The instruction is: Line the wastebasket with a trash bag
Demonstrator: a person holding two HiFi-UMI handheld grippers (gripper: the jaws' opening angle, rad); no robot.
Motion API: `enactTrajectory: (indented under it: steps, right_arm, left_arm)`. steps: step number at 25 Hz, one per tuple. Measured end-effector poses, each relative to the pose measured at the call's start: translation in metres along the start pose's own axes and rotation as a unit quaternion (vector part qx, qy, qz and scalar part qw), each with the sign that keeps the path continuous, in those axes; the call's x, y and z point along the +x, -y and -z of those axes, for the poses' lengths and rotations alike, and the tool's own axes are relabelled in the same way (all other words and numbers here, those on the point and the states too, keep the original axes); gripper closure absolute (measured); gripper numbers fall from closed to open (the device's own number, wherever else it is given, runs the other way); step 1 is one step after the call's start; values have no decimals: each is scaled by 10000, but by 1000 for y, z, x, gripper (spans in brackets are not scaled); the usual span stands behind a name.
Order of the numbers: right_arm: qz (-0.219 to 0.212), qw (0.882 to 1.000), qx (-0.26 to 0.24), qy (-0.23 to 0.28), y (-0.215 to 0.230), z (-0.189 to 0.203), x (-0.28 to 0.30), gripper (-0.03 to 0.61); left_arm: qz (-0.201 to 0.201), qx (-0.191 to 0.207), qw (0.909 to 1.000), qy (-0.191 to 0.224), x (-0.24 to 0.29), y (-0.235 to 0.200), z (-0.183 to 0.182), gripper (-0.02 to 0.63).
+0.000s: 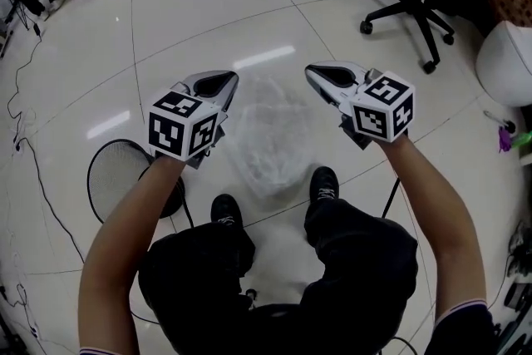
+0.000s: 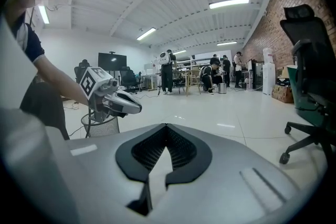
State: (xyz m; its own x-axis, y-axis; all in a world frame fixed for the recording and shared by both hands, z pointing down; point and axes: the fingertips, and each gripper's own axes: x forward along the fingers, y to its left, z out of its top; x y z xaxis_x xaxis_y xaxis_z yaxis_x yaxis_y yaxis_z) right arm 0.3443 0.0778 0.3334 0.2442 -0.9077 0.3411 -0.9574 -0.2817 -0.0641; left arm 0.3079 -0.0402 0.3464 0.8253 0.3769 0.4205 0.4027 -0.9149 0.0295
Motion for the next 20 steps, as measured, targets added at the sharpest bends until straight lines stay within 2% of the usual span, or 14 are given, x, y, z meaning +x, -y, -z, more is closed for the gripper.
enactTrajectory:
  steps: [9,20]
  right_arm:
    - [-190,9996,177,-127,30,18,36,577]
    - [-281,9985,373,-271,71,51,75,577]
  left_arm:
    - [-111,-68,9991,-408,34,-32,28,603]
    - [-321,-173,9975,-607,74,-76,51,603]
